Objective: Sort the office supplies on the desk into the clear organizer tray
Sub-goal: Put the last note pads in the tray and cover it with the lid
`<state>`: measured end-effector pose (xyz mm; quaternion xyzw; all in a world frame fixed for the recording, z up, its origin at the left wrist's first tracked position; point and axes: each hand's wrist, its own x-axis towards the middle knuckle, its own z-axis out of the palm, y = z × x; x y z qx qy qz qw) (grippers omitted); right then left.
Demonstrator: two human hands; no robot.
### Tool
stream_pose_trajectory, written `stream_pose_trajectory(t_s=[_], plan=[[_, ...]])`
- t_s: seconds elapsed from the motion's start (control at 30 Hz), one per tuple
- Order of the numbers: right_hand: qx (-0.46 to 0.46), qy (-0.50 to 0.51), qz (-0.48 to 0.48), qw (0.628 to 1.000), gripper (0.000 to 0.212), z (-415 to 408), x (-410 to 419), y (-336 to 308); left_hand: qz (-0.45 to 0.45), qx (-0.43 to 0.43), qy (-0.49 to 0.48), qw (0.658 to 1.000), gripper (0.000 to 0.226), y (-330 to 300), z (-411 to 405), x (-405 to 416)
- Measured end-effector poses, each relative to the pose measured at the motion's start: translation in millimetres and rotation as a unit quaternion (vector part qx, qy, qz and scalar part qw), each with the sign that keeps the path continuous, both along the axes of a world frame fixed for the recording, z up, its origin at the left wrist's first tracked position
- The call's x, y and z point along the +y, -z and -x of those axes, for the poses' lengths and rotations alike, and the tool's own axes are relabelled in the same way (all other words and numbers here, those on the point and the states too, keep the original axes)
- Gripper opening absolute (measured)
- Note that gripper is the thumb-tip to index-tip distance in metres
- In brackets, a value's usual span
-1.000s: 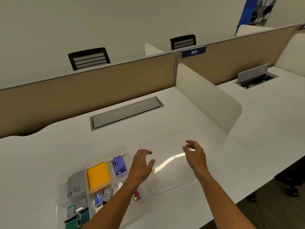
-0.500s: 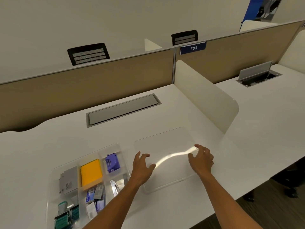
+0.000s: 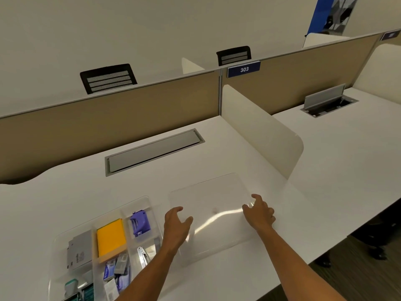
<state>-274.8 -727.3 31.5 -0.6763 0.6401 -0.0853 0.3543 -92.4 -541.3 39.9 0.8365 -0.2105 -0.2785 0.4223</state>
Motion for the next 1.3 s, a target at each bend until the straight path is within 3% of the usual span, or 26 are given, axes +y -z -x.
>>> stream_pose_trajectory(t_s=[0.3, 0.43, 0.73, 0.9, 1.0, 1.1, 1.3], plan=[[-0.140, 0.052, -0.022, 0.988, 0.046, 5, -9, -23, 0.090, -0.058, -0.024, 0.994, 0.027, -32, -13, -7], [-0.207, 0.079, -0.031, 0.975, 0.043, 9, -10, -38, 0.152, -0.091, -0.029, 0.984, 0.032, -54, -20, -6], [-0.303, 0.105, -0.001, 0.947, 0.035, 0, -2, -61, 0.259, -0.020, -0.027, 0.965, 0.026, -93, -31, 6], [-0.355, 0.074, 0.002, 0.932, 0.033, -21, 10, -77, 0.293, -0.021, -0.032, 0.955, 0.055, -118, -42, 26], [-0.398, 0.063, -0.001, 0.915, 0.029, -36, 21, -87, 0.295, -0.014, -0.041, 0.955, 0.049, -126, -56, 41], [-0.440, 0.059, -0.028, 0.896, 0.038, -50, 35, -101, 0.300, -0.025, -0.051, 0.952, 0.036, -134, -70, 59], [-0.495, 0.038, -0.085, 0.864, 0.064, -82, 65, -126, 0.350, -0.066, -0.077, 0.931, 0.031, -151, -88, 95]])
